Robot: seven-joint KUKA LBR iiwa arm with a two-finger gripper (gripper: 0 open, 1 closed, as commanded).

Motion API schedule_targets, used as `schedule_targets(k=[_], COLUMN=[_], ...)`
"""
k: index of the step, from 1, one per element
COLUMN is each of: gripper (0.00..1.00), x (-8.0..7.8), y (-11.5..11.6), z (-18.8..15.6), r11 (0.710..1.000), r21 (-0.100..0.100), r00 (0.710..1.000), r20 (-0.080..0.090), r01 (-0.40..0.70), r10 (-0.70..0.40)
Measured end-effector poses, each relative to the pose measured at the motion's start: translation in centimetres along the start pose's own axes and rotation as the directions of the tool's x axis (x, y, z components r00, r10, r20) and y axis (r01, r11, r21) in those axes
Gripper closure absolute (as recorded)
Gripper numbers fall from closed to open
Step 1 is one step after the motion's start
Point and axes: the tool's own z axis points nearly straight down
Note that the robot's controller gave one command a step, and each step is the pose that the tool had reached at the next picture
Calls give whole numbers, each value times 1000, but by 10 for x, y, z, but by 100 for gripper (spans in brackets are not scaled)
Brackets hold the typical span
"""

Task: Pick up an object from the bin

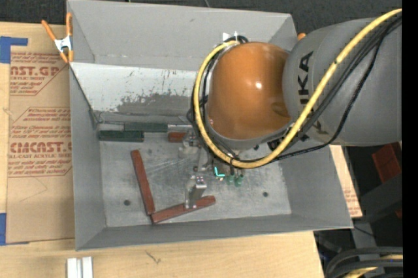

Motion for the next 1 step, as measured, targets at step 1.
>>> schedule_targets(k=[1], gripper=[0], x=[-2], y=[-1], z=[-4], r11=[1000], r21=[-1], r00=[1000], r20=[8], r01=[-1], r10=[1])
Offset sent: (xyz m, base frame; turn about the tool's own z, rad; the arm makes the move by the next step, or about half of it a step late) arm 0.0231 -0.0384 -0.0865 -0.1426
